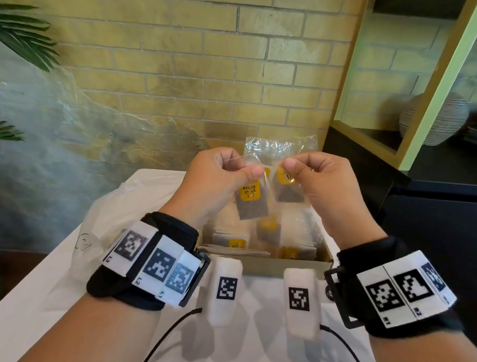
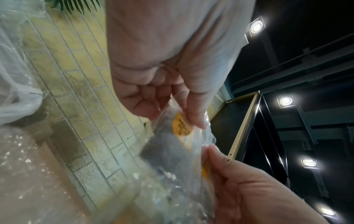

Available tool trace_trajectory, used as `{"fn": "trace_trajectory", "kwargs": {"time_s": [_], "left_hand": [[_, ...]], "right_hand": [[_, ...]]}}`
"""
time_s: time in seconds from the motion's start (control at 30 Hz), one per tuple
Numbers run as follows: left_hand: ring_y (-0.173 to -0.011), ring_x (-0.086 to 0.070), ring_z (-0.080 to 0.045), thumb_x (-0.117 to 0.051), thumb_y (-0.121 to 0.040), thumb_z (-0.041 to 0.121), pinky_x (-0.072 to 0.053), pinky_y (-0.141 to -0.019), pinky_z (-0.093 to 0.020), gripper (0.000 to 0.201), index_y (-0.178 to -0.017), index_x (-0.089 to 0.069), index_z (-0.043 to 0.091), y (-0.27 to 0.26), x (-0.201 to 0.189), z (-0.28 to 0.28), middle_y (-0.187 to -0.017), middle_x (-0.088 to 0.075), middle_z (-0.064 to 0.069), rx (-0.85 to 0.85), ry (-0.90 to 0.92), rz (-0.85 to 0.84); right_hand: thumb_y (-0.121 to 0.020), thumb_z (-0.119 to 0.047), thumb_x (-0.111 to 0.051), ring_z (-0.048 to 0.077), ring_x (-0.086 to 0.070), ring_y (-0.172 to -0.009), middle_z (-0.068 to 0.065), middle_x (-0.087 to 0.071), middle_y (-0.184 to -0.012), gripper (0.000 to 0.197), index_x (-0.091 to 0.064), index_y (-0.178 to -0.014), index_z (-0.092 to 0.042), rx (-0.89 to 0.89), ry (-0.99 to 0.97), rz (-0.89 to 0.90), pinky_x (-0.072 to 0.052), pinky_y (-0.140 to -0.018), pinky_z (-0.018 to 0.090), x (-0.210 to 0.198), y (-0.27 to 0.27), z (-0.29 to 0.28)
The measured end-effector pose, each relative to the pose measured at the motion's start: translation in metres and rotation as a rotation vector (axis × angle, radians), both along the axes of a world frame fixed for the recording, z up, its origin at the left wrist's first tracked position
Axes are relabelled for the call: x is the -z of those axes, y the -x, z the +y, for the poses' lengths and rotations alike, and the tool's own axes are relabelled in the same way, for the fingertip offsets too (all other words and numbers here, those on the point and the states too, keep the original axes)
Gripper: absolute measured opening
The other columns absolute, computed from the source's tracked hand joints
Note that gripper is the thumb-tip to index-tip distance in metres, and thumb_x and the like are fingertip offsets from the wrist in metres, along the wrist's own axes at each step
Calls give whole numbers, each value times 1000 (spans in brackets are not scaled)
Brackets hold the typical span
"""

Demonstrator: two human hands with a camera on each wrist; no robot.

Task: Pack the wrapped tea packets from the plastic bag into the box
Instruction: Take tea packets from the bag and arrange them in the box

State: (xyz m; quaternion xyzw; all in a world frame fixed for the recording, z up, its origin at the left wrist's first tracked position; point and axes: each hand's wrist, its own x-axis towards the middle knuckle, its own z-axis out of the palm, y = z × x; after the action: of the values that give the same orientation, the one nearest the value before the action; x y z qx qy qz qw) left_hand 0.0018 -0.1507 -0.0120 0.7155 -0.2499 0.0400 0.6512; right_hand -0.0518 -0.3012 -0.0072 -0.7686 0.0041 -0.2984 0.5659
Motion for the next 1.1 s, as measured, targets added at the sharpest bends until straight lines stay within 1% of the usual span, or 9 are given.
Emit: {"fn": "trace_trajectory", "kwargs": {"time_s": [0.07,0.13,0.27,0.4,0.53,0.63,0.7,0.87,1.1], "left_hand": [[-57,-49,-11,-70,-80,22,-40,-53,-24,24,-73,-56,4,1,1,-1,-68,-58,-6,-7,-1,-5],[-52,-54,-5,-67,-83,23,-45,-49,-23,22,-70,-52,14,2,1,-2,-64,-58,2,6,-5,16],[-62,-56,-8,-61,-88,19,-49,-61,-25,13,-78,-54,15,5,0,-4,-69,-58,4,72,-26,38],[-62,-51,-8,-62,-87,19,-44,-55,-17,16,-72,-55,18,5,1,-6,-68,-57,4,77,8,4],[-59,-53,2,-64,-85,25,-44,-60,-12,16,-69,-65,26,6,2,-7,-60,-60,15,31,79,-40],[-61,-51,-5,-66,-77,36,-45,-61,-14,19,-67,-65,20,8,2,-8,-66,-60,2,8,154,-34],[-60,-52,-9,-66,-66,42,-45,-62,-19,27,-63,-64,16,9,1,-9,-64,-60,-3,22,193,-8],[-55,-60,-1,-68,-61,33,-51,-58,-16,18,-69,-68,17,9,0,-8,-57,-67,9,60,236,-12],[-53,-39,-10,-72,-56,32,-41,-49,-19,35,-60,-42,15,6,0,-8,-57,-39,0,10,302,-47]], "right_hand": [[-86,-16,-64,9,-57,-67,-3,-64,-68,11,-68,-75,-18,-1,6,1,-50,-66,22,0,-1,0],[-86,-15,-64,1,-55,-59,-6,-63,-65,12,-68,-76,-19,-12,14,9,-48,-60,17,2,-2,1],[-86,-17,-64,-7,-50,-47,-12,-61,-57,10,-68,-76,-20,-29,9,12,-40,-50,7,2,-2,1],[-82,-24,-67,7,-49,-57,2,-58,-64,5,-70,-79,-20,-90,36,49,-43,-54,16,2,0,2],[-81,-19,-69,-4,-47,-46,-13,-56,-48,5,-71,-80,-15,-140,114,114,-44,-54,13,2,0,3],[-82,-20,-68,-5,-47,-43,-14,-54,-44,10,-70,-80,-10,-159,110,130,-43,-53,13,2,1,4],[-84,-24,-65,2,-41,-46,-5,-49,-49,20,-69,-77,-7,-137,102,115,-40,-54,19,1,2,4],[-91,-28,-54,20,-38,-55,14,-44,-61,28,-65,-68,-16,-125,-8,130,-41,-58,27,-2,4,3],[-90,-27,-57,18,-35,-47,6,-42,-51,32,-61,-59,-17,-172,34,185,-37,-56,29,-1,6,6]]}}
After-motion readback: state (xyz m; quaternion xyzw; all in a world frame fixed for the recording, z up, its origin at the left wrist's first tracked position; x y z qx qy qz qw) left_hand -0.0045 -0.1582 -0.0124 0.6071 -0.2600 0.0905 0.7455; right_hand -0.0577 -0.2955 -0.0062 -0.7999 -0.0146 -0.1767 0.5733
